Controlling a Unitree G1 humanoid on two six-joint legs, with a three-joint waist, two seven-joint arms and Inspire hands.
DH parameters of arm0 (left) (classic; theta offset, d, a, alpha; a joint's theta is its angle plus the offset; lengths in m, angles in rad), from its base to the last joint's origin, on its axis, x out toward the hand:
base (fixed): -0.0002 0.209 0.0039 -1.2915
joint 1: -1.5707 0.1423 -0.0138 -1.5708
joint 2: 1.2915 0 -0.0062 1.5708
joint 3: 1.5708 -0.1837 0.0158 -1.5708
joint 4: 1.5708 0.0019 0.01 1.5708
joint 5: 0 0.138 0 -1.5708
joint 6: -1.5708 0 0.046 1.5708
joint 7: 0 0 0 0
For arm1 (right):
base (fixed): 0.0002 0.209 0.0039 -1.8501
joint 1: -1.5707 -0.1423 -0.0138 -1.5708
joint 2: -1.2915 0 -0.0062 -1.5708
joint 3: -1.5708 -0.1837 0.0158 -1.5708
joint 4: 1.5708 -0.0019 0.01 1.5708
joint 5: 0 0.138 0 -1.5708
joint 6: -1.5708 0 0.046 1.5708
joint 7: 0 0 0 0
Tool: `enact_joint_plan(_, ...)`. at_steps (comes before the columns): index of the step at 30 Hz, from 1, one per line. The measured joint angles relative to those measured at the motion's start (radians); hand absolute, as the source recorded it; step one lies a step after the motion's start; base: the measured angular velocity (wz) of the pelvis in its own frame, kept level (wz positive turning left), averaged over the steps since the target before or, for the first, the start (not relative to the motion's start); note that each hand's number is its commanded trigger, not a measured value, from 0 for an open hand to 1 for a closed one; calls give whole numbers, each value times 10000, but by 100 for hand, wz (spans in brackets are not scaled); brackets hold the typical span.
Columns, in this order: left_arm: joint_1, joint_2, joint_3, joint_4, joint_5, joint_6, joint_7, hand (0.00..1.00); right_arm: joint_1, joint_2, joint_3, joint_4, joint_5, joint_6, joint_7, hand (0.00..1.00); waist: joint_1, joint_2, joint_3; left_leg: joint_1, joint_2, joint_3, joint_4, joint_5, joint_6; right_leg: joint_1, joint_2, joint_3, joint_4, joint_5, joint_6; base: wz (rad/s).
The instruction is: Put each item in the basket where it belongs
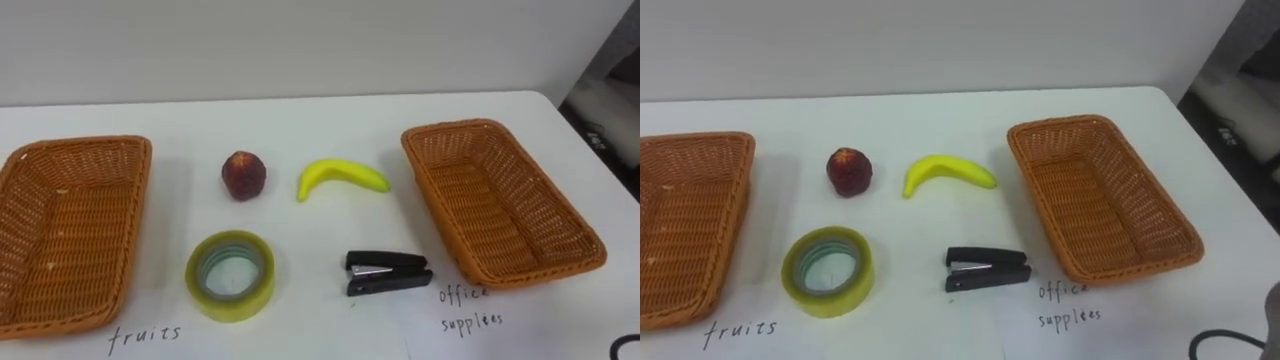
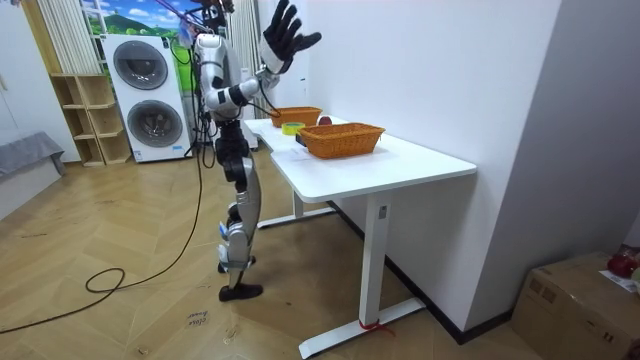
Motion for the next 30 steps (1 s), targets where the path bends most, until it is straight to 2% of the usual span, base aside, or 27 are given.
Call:
enact_joint_plan(3,-59,47,0,18,172,4,-1,0,-43,-244,380,-115,-534,14,186,0,196,-65,-17,34,14,-15,-44,2,-2,43,9,-65,27,13,-2,0)
enact_joint_plan(5,-83,64,-2,87,200,6,-1,0,-196,-274,721,-117,-882,14,491,0,215,-43,9,64,25,-56,-71,2,-4,84,7,-202,19,14,-5,8)
enact_joint_plan(9,-253,64,-11,359,291,40,-18,0,-219,-290,1002,-135,-1400,32,1185,0,390,-101,6,55,16,-194,-78,2,-4,147,-29,-558,-5,15,-5,11)
enact_joint_plan(17,-206,69,6,367,765,139,-33,0,-652,-293,1606,-160,-1838,154,2903,0,570,50,47,51,27,-247,-65,11,-17,202,-47,-651,-9,15,-5,2)
enact_joint_plan(21,-256,62,-4,330,985,132,-206,0,-653,-294,2056,-160,-1848,322,3958,0,655,15,23,7,32,-238,13,17,-26,176,-111,-675,-10,17,-8,0)
enact_joint_plan(25,-272,61,-6,320,1175,136,-263,0,-654,-295,2137,-157,-1848,342,4538,0,729,2,15,-5,1,-237,19,22,-18,193,-134,-695,-48,16,-7,0)
enact_joint_plan(30,-326,61,-5,212,1403,141,-449,0,-658,-299,2404,-145,-2292,343,5433,0,724,43,-58,-115,-34,-273,20,29,-7,216,-139,-793,-155,55,29,5)
